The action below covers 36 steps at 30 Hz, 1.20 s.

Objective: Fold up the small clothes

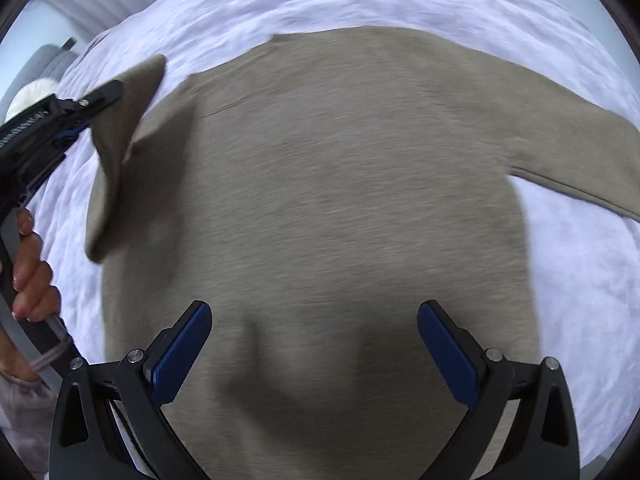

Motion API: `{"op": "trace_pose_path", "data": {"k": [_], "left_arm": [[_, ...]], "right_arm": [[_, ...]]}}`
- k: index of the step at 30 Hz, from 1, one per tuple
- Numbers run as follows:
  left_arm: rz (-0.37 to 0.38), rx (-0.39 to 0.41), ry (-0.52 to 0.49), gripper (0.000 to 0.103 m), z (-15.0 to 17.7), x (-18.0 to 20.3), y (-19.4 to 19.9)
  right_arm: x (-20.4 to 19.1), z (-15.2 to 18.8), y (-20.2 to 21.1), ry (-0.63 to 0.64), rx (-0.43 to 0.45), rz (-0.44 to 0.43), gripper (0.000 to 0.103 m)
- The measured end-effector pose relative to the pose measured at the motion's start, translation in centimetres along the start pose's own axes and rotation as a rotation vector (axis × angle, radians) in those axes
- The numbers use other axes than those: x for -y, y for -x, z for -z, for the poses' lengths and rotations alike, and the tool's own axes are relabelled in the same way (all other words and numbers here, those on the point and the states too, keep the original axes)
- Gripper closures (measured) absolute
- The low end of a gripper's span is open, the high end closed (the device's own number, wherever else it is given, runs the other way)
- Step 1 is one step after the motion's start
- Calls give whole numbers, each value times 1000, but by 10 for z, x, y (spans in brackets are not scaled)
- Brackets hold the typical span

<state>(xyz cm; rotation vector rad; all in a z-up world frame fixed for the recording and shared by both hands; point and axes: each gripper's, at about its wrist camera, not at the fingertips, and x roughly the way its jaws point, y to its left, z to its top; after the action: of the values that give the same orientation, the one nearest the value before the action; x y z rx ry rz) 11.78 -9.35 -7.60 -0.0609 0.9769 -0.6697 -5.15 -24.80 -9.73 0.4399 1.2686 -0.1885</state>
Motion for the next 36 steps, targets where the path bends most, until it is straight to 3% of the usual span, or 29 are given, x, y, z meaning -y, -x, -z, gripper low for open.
{"op": "trace_pose_path", "data": {"k": [2, 4, 5, 10, 15, 17, 20, 22, 23, 24, 25, 26, 28, 30, 31, 33, 34, 35, 36], "left_arm": [[-31, -74, -37, 79, 14, 13, -19], [-59, -116, -45, 26, 25, 13, -26], [-83, -105, -47, 23, 29, 13, -21], [-129, -102, -55, 23, 44, -14, 27], [-251, -116, 122, 23, 38, -103, 56], [-315, -197, 208, 23, 42, -147, 48], [-348, -264, 314, 23, 48, -198, 35], [-294, -263, 372, 23, 48, -216, 30], [-271, -255, 393, 23, 46, -221, 29], [-257, -248, 403, 23, 44, -224, 28], [-245, -241, 408, 23, 42, -225, 26], [-230, -240, 409, 23, 41, -226, 23], [-210, -238, 404, 23, 39, -225, 20], [-196, -244, 395, 23, 38, -226, 17], [-190, -246, 386, 23, 38, -226, 16], [-183, -253, 370, 23, 35, -222, 16], [-179, -259, 365, 23, 34, -222, 16], [-177, -264, 362, 23, 30, -221, 12], [-175, -268, 360, 23, 29, -223, 12]], "right_arm": [[19, -2, -2, -23, -9, 22, 1], [29, -4, -5, -31, -13, 35, 1], [31, -6, -5, -29, -11, 39, 1], [13, -26, -6, 71, 46, 59, 1], [-68, -56, -1, 425, 187, 47, 1], [-112, -60, -9, 634, 245, 61, 1], [-160, -57, -42, 917, 287, 189, 1], [-183, -59, -74, 1054, 303, 321, 5], [-187, -60, -86, 1089, 297, 368, 15], [-189, -64, -94, 1104, 280, 381, 43], [-188, -70, -93, 1087, 261, 359, 61], [-182, -81, -87, 1003, 242, 300, 87], [-162, -101, -67, 785, 259, 189, 88], [-117, -118, -38, 493, 281, 5, 88], [-80, -123, -25, 288, 303, -94, 88], [-25, -122, -19, 10, 300, -197, 87], [15, -117, -26, -185, 272, -293, 85], [36, -111, -33, -300, 250, -337, 83], [56, -103, -40, -408, 229, -360, 68]]}}
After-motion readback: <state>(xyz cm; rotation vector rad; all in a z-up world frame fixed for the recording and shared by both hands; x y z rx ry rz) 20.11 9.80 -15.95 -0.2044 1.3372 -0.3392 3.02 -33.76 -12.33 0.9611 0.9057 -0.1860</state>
